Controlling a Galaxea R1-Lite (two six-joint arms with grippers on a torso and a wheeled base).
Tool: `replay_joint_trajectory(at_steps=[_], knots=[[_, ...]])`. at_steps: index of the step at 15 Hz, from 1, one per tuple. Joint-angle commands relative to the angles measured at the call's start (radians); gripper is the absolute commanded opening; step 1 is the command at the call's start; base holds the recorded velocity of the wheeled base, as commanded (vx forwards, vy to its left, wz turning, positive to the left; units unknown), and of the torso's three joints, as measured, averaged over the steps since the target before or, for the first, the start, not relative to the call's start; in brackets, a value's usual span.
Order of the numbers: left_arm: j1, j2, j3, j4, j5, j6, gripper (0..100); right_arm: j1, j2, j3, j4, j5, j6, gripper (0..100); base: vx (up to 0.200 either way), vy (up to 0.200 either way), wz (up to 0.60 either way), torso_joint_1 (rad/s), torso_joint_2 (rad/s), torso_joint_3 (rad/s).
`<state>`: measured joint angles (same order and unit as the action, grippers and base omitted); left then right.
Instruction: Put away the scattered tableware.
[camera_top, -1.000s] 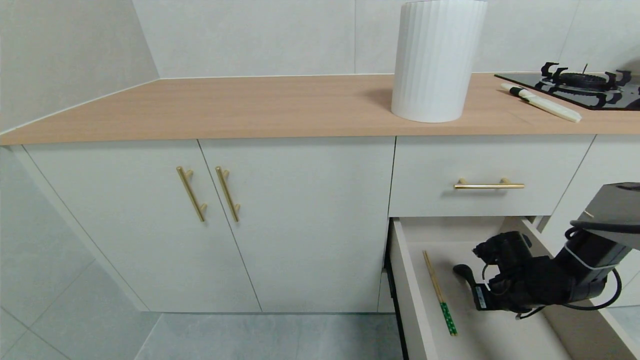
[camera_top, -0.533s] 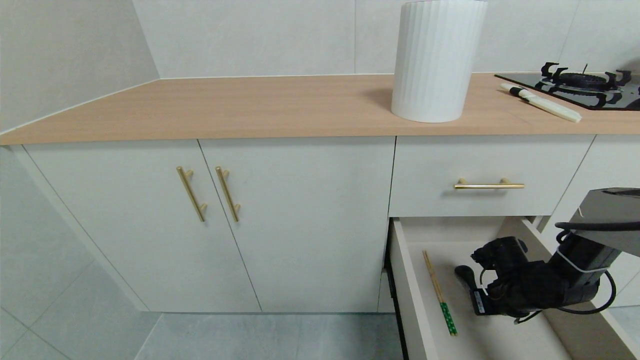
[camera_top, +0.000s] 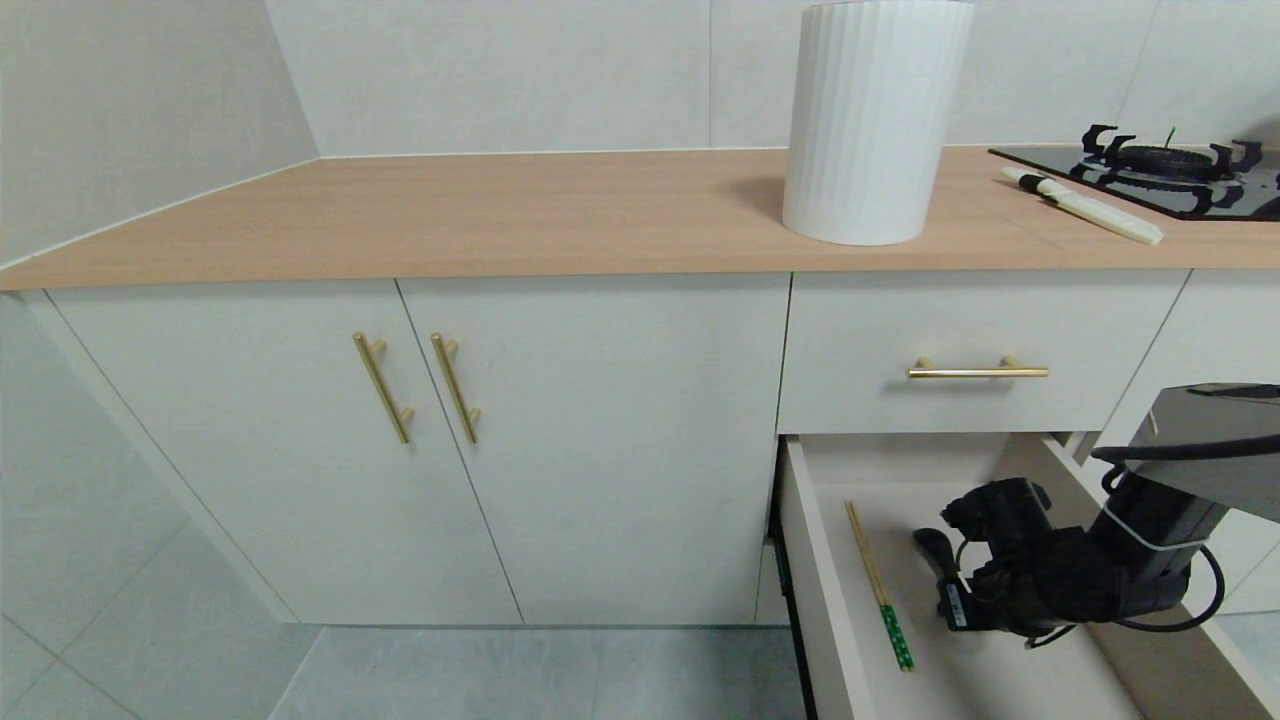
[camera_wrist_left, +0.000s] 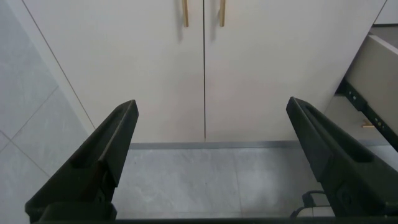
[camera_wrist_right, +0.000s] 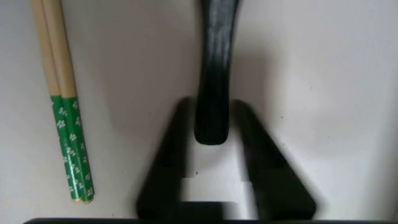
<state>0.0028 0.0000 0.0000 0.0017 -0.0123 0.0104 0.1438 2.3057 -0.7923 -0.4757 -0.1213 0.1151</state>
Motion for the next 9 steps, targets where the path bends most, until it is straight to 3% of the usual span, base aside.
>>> replay_joint_trajectory(at_steps=[1,5,9], knots=[[0.0,0.0,0.0,0.0,0.0,0.0,100,0.0,0.0,0.002,-0.007,0.0,0.0,100,0.0,0.0,0.0,0.0,0.0,0.0],[0.0,0.0,0.0,0.0,0.0,0.0,100,0.0,-0.019,0.002,-0.009,0.002,0.02,100,0.0,0.0,0.0,0.0,0.0,0.0],[0.0,0.0,0.0,0.0,0.0,0.0,100,0.002,-0.273,0.027,0.057,0.017,0.055,100,0.0,0.0,0.0,0.0,0.0,0.0]])
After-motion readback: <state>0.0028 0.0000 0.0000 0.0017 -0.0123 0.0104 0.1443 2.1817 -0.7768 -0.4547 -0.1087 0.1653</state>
